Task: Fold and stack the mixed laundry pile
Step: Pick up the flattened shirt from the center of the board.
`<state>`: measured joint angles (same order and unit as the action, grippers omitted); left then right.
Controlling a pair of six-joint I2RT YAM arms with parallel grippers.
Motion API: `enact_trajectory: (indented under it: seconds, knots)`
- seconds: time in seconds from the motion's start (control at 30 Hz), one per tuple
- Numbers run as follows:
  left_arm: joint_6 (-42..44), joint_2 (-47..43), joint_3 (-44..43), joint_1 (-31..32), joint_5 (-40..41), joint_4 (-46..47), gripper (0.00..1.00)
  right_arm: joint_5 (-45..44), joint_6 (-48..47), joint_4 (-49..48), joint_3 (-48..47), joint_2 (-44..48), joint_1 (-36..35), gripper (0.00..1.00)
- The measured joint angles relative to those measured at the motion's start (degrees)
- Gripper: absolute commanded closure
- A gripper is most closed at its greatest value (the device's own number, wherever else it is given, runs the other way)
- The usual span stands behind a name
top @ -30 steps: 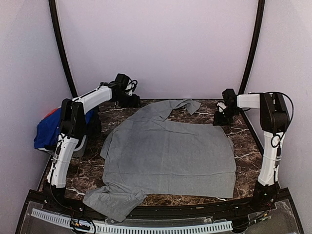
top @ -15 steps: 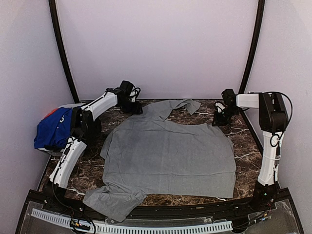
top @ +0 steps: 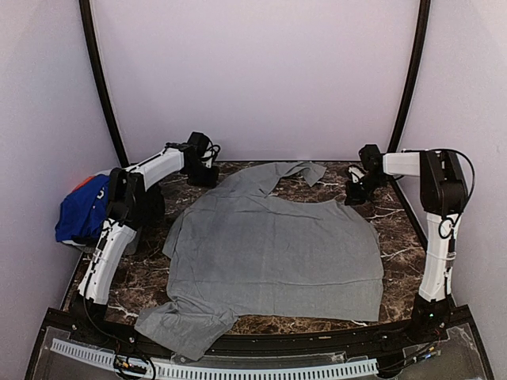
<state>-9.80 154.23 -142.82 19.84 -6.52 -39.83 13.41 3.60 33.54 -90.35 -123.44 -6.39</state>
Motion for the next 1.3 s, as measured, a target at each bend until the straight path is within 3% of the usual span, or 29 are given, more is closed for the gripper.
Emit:
enact_trajectory:
  seconds: [0.27, 0.3, 0.33, 0.4, 0.47, 0.57, 0.73, 0.87, 1.0, 1.07, 1.17, 1.3]
  knots:
    - [0.02, -7.06, 7.56, -2.43, 1.66, 1.27, 1.00, -0.63, 0.13, -0.44, -2.43, 1.01, -0.15, 1.00]
    - [0.02, -7.82, 7.96, -2.47, 1.66, 1.75, 0.91, -1.07, 0.15, -0.39, -2.43, 1.49, -0.15, 1.00]
    - [0.04, -8.39, 8.33, -2.47, 1.51, 2.38, 0.71, -1.46, 0.15, -0.44, -2.40, 2.03, -0.15, 1.00]
    - [0.15, -9.16, 8.81, -2.34, -0.11, 4.48, 0.50, -1.86, 0.17, -0.61, -2.01, 3.50, -0.15, 1.00]
    - [0.17, -9.18, 8.79, -2.23, -2.01, 6.73, 0.43, -1.92, 0.28, -0.79, -1.25, 5.16, -0.15, 1.00]
    - [-0.24, -7.23, 5.81, -2.01, -4.31, 7.41, 0.41, -1.75, 0.46, -1.20, 0.09, 6.99, -0.15, 1.00]
    - [0.92, 1.62, -7.61, -0.72, -4.94, 6.43, 0.37, -1.22, 1.09, -1.86, 2.95, 8.33, -0.20, 1.00]
    - [3.10, 4.57, -8.66, 1.88, -2.62, 4.87, 0.34, -1.18, 1.29, -1.86, 4.35, 8.33, -0.22, 1.00]
    - [5.07, 5.95, -9.20, 4.15, 1.68, 2.82, 0.37, -0.87, 1.42, -1.92, 4.57, 8.37, -0.22, 1.00]
    - [6.54, 5.99, -9.44, 4.79, 4.33, 1.55, 0.45, -0.76, 1.42, -1.99, 4.57, 8.48, -0.22, 1.00]
    - [8.85, 6.34, -10.08, 4.92, 8.22, 0.02, 0.69, -0.74, 1.44, -2.12, 4.59, 8.70, -0.22, 1.00]
    - [9.84, 6.38, -10.45, 4.46, 10.93, -1.18, 0.91, -0.76, 1.49, -2.29, 4.72, 8.76, -0.22, 1.00]
